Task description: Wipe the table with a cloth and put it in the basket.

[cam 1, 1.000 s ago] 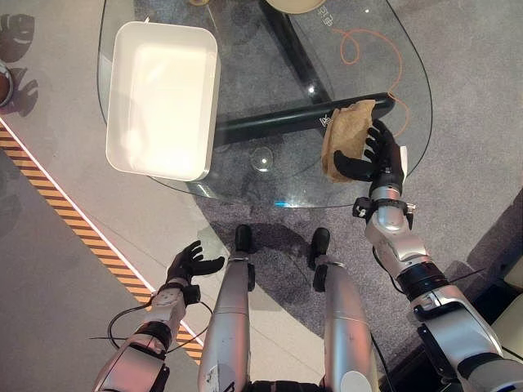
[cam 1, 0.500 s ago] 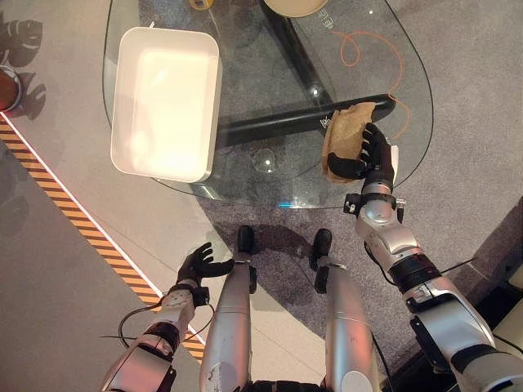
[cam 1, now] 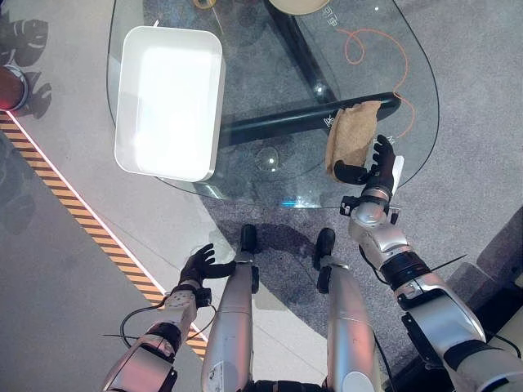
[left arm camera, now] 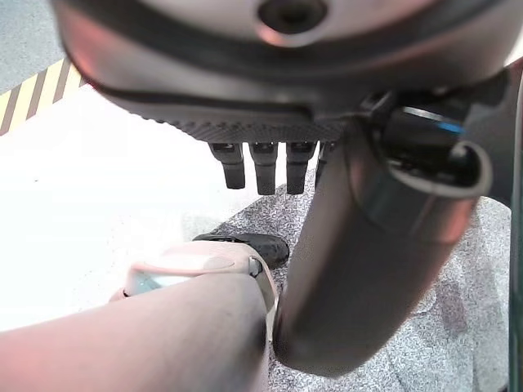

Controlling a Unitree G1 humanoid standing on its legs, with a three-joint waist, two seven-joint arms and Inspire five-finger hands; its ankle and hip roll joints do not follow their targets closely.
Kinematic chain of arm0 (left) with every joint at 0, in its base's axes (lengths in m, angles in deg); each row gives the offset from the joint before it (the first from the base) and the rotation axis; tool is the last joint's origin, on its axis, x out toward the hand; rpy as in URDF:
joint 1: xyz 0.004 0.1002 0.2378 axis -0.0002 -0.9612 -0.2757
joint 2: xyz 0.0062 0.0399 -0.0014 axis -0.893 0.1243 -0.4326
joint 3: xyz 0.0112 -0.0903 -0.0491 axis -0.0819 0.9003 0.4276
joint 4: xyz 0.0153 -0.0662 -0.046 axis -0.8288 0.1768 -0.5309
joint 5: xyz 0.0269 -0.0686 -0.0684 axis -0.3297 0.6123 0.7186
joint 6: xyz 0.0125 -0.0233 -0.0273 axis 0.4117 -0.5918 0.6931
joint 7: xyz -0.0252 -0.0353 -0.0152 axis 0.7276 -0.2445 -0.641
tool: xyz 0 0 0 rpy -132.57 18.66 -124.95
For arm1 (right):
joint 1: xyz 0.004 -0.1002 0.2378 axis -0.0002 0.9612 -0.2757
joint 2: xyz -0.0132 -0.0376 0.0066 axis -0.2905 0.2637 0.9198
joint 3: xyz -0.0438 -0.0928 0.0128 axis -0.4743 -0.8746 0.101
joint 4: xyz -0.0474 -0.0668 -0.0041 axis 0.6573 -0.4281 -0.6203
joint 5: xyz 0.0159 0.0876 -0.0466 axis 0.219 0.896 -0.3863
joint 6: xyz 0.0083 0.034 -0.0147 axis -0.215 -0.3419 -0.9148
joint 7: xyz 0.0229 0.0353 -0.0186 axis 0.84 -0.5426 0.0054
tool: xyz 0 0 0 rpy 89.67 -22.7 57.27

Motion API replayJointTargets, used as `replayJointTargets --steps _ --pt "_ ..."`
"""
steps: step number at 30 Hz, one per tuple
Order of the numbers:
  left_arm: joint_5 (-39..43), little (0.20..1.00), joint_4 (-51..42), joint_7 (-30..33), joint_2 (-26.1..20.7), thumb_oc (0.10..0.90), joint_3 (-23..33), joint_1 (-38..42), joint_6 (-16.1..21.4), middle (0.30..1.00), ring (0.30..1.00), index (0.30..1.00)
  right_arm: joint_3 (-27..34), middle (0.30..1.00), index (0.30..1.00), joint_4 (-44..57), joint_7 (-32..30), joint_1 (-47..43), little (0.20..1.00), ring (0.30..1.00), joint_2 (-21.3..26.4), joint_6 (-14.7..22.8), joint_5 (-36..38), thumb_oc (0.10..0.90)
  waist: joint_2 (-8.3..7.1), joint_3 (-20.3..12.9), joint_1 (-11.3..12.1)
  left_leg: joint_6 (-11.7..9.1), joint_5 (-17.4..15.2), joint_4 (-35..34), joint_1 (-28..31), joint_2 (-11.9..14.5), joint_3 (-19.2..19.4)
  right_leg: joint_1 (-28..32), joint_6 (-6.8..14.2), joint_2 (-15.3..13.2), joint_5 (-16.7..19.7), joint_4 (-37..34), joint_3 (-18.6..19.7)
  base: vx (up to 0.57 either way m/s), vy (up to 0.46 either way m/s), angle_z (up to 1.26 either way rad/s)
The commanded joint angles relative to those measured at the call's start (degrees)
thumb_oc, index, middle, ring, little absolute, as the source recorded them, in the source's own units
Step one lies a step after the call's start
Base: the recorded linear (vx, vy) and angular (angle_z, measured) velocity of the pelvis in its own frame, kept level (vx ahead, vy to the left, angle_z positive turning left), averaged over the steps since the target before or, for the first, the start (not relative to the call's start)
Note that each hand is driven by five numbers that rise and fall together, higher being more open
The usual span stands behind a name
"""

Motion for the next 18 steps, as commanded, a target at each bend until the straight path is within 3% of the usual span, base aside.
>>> replayJointTargets --steps 1,18 --pt "1.0 0.900 1.3 1.2 2.3 0.800 -0.9 -1.7 1.5 0.900 0.900 0.900 -1.5 0.900 0.900 1.5 -5.0 -2.5 0.900 0.900 2.7 2.5 -4.0 0.800 3.65 -1.2 -0.1 4.3 3.5 -3.6 0.5 -1.4 1.7 1.3 0.5 -1.5 2.5 -0.6 -0.3 0.00 0.000 0.00" --pt "1.1 0.900 1.5 1.0 3.1 0.800 -1.7 -1.6 1.5 0.900 0.900 0.900 -4.4 0.900 0.900 0.1 -4.3 -2.5 0.900 0.900 0.7 0.1 -3.1 0.800 4.33 -1.2 0.1 4.2 3.7 -3.7 0.7 -1.8 1.9 1.3 0.2 -1.8 2.4 -0.6 -0.3 0.00 0.005 0.01"
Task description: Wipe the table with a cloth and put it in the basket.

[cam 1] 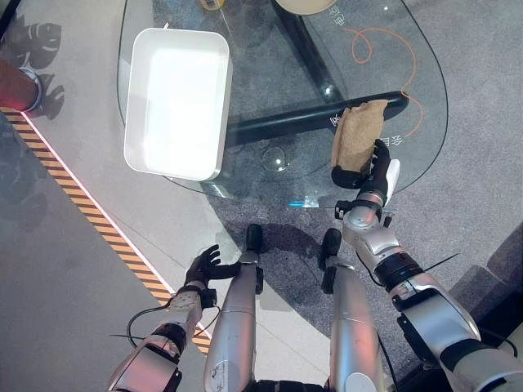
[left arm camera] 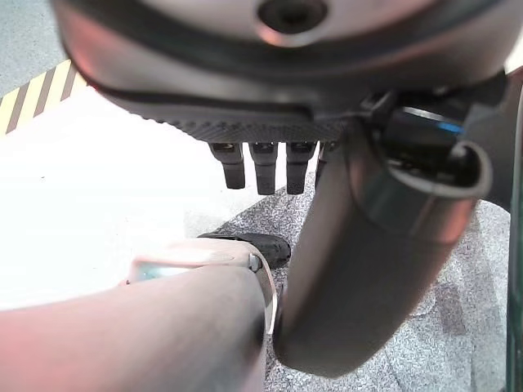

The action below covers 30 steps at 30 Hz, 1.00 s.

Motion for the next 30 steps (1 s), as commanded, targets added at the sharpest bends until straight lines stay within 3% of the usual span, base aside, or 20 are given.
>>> replayJointTargets --steps 1,4,5,6,7,14,30 --pt "0.9 0.900 1.3 0.9 1.4 0.800 -0.7 -1.7 1.4 0.900 0.900 0.900 -0.9 0.900 0.900 1.9 -2.4 -2.2 0.900 0.900 1.5 1.5 -2.1 0.800 3.06 -1.2 0.0 3.9 2.8 -2.2 -0.1 -1.1 1.9 1.2 0.2 -1.0 2.4 -0.6 -0.3 0.00 0.000 0.00" --pt "0.9 0.900 1.3 0.9 1.5 0.800 -0.8 -1.7 1.2 0.900 0.900 0.900 -1.0 0.900 0.900 1.0 -2.5 -2.2 0.900 0.900 1.5 1.1 -2.2 0.800 3.22 -1.2 0.0 3.8 2.8 -2.2 0.0 -1.1 2.0 1.1 0.2 -1.1 2.4 -0.4 -0.3 0.00 0.000 0.00" --pt "0.9 0.900 1.4 0.8 1.4 0.800 -0.8 -1.6 1.0 0.900 0.900 0.900 -1.0 0.822 0.822 0.7 -2.5 -2.3 0.809 0.822 1.5 1.0 -2.3 0.709 3.27 -1.2 0.0 3.9 2.8 -2.2 0.0 -1.1 2.0 1.1 0.2 -1.1 2.4 -0.3 -0.3 0.00 0.000 0.00" --pt "0.9 0.900 1.4 0.8 1.4 0.800 -0.8 -1.6 1.0 0.900 0.900 0.900 -1.0 0.589 0.589 0.3 -2.5 -2.4 0.538 0.589 1.6 0.9 -2.1 0.438 3.30 -1.2 0.1 3.9 2.8 -2.2 0.0 -1.1 2.0 1.1 0.2 -1.1 2.4 -0.3 -0.4 0.00 0.000 0.00" --pt "1.0 0.900 1.5 0.9 1.5 0.800 -1.0 -1.5 1.1 0.900 0.900 0.900 -1.0 0.300 0.300 -0.4 -2.3 -2.5 0.200 0.300 1.7 0.9 -2.2 0.100 3.36 -1.2 0.1 3.9 2.8 -2.2 -0.1 -1.1 1.9 1.0 0.2 -1.1 2.4 -0.3 -0.4 0.00 0.000 0.00" --pt "1.1 0.900 1.9 0.5 1.7 0.800 -1.4 -1.0 1.1 0.900 0.900 0.900 -1.4 0.300 0.300 -3.7 -2.6 -3.8 0.200 0.300 2.2 -0.3 -1.4 0.100 3.67 -1.2 0.3 3.9 2.9 -2.1 -0.4 -1.3 1.9 0.6 0.1 -1.0 2.3 0.1 -0.4 0.00 0.000 0.00" --pt "1.3 0.900 2.3 0.2 1.4 0.800 -2.1 -0.8 1.1 0.900 0.900 0.900 -0.5 0.300 0.300 -8.8 -1.6 -5.7 0.200 0.300 3.8 1.5 -2.5 0.100 3.93 -1.2 0.8 4.2 2.6 -1.2 -1.3 -1.4 1.5 -0.4 0.2 -0.9 2.3 1.2 -0.5 0.00 0.000 0.00"
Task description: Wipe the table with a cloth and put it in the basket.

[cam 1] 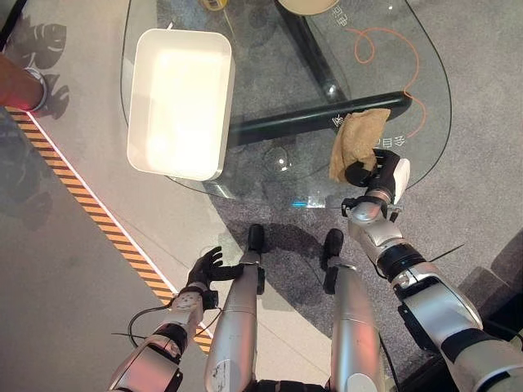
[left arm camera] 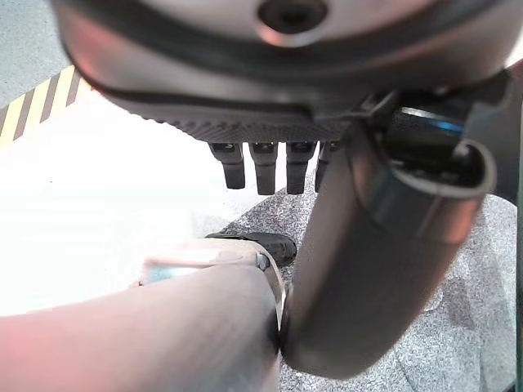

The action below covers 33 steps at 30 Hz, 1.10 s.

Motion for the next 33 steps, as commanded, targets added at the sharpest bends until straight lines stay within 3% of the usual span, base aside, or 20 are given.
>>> replayJointTargets --steps 1,11,22,33 --pt "1.2 0.900 1.5 0.4 1.3 0.800 -0.9 -1.1 1.0 0.900 0.900 0.900 -0.2 0.300 0.300 0.1 -0.4 -1.3 0.200 0.300 2.8 2.1 -2.5 0.100 3.42 -1.2 0.2 4.4 2.3 -0.6 -1.5 -1.2 1.8 -0.2 0.3 -0.8 2.6 0.5 -0.3 0.00 0.000 0.00" --pt "1.2 0.900 1.0 0.6 1.0 0.800 -1.0 -1.2 0.9 0.900 0.900 0.900 -1.1 0.300 0.300 0.7 0.0 -3.6 0.200 0.300 4.8 2.7 -5.8 0.100 3.57 -1.2 0.4 4.5 2.2 -0.6 -1.8 -1.4 1.6 -0.6 0.5 -0.7 2.7 0.6 -0.3 0.00 0.000 0.00" --pt "1.6 0.900 -0.8 0.7 0.5 0.800 -0.8 -1.2 0.2 0.900 0.900 0.900 -8.8 0.300 0.300 8.4 11.1 -5.2 0.200 0.300 5.4 -0.7 -17.2 0.100 3.57 -1.2 0.6 4.3 2.7 -1.6 -1.7 -1.6 1.7 -0.7 0.7 -0.6 2.8 -0.1 -0.5 0.00 0.000 0.00" --pt "1.0 0.900 -1.4 0.6 1.0 0.800 -0.6 -1.7 0.5 0.900 0.900 0.900 -12.7 0.300 0.300 12.6 15.8 -3.2 0.200 0.300 2.8 -0.7 -21.8 0.100 3.65 -1.2 0.8 3.9 3.3 -2.4 -1.4 -1.8 1.9 0.0 0.7 -1.1 2.9 -1.3 -0.9 0.00 0.000 0.00"
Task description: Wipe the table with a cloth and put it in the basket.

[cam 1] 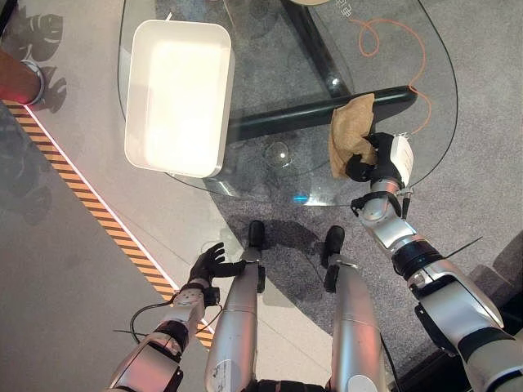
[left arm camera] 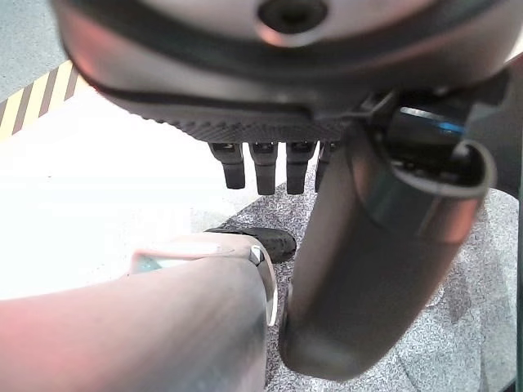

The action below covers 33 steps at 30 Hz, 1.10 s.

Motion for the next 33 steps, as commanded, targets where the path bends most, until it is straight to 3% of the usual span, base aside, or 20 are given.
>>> replayJointTargets --steps 1,33 --pt "1.1 0.900 -0.3 0.7 1.0 0.800 -0.8 -2.2 0.7 0.900 0.900 0.900 -6.2 0.300 0.300 7.9 5.9 -2.6 0.200 0.300 -3.6 3.2 -4.6 0.100 3.57 -1.2 0.6 4.7 2.7 -1.4 -0.3 -1.9 2.2 1.5 0.7 -1.4 2.9 -1.2 -0.7 0.00 0.000 0.00" --pt "0.0 0.900 -0.8 0.7 1.7 0.800 -0.7 -2.1 -0.4 0.900 0.900 0.900 -12.4 0.300 0.300 14.1 17.1 -0.1 0.200 0.300 -7.3 2.3 -9.1 0.100 3.87 -1.2 0.6 4.3 3.4 -1.2 -0.7 -2.2 2.5 1.1 0.5 -2.3 2.9 -1.0 -1.0 0.00 0.001 0.01"
